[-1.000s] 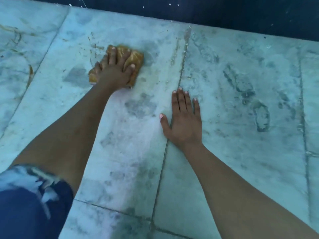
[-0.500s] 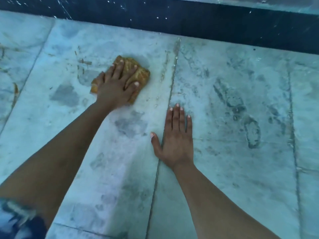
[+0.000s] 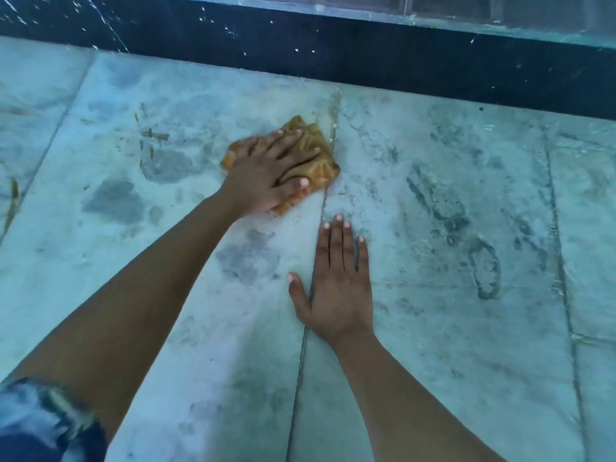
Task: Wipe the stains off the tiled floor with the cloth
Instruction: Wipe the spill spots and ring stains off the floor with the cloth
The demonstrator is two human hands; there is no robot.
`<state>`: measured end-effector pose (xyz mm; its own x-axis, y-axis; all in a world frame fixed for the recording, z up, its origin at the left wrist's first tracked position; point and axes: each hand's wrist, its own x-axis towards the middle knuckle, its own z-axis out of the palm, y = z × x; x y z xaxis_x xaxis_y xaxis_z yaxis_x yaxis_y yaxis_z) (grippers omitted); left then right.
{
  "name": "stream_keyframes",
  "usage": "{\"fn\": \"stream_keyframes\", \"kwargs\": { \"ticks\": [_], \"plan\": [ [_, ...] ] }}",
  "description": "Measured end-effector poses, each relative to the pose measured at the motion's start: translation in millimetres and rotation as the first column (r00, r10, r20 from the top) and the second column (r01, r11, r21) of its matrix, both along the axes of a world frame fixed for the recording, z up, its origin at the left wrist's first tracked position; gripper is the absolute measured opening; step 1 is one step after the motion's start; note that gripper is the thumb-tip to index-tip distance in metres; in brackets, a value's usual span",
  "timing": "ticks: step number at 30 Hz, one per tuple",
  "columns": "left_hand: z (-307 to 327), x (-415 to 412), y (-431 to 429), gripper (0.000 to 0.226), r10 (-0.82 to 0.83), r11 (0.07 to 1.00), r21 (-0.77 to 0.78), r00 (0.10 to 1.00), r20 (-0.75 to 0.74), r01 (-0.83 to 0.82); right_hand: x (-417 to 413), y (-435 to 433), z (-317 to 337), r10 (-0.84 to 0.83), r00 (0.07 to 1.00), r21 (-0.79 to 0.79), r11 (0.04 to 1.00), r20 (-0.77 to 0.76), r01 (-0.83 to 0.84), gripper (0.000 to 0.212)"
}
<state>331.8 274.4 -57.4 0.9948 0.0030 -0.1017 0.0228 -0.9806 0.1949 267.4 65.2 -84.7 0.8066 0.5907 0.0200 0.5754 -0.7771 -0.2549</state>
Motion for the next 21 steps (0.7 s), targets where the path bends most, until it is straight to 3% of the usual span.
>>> {"fn": "stream_keyframes", "kwargs": {
  "ticks": [3, 5, 8, 12, 14, 16, 18, 21],
  "plan": [
    [0.6, 17.0, 30.0, 0.057, 0.321, 0.946, -0.038, 0.947, -0.009, -0.321, 0.3, -0.4, 0.4, 0.005, 1.0, -0.01, 1.0, -0.005, -0.005, 0.082],
    [1.8, 44.7, 26.1, 0.052, 0.423, 0.905, -0.036, 0.906, -0.032, -0.424, 0.1, -0.6, 0.1, 0.003, 1.0, -0.006, 1.0, -0.004, -0.003, 0.081],
    [-2.0, 47.9, -12.0, 0.054, 0.271, 0.963, -0.004, 0.962, -0.023, -0.271, -0.5, -0.3, -0.3, 0.0, 1.0, 0.008, 1.0, 0.003, 0.0, 0.081],
    [-8.8, -41.9, -32.4, 0.062, -0.037, 0.997, 0.075, 0.999, 0.036, 0.034, -0.5, 0.4, -0.3, -0.024, 1.0, 0.021, 1.0, 0.008, 0.024, 0.084],
    [-12.8, -82.8, -11.7, 0.058, -0.053, 0.992, 0.12, 0.998, 0.036, 0.049, -0.2, 1.2, -0.7, -0.027, 1.0, 0.023, 0.999, 0.006, 0.027, 0.084],
    [-10.6, -89.9, 17.7, 0.059, 0.144, 0.981, 0.126, 0.989, 0.028, -0.146, -0.4, 1.2, -1.0, -0.03, 0.999, 0.018, 0.999, 0.011, 0.03, 0.085],
    [-6.0, -65.7, 33.4, 0.059, 0.386, 0.918, 0.091, 0.922, 0.008, -0.385, -0.6, 0.4, -0.9, -0.032, 0.999, -0.002, 1.0, 0.015, 0.032, 0.085],
    [-4.0, -19.7, 18.5, 0.055, 0.495, 0.868, 0.056, 0.869, -0.01, -0.494, -1.4, 0.3, -1.4, -0.024, 0.999, -0.024, 0.999, 0.03, 0.024, 0.085]
  ]
}}
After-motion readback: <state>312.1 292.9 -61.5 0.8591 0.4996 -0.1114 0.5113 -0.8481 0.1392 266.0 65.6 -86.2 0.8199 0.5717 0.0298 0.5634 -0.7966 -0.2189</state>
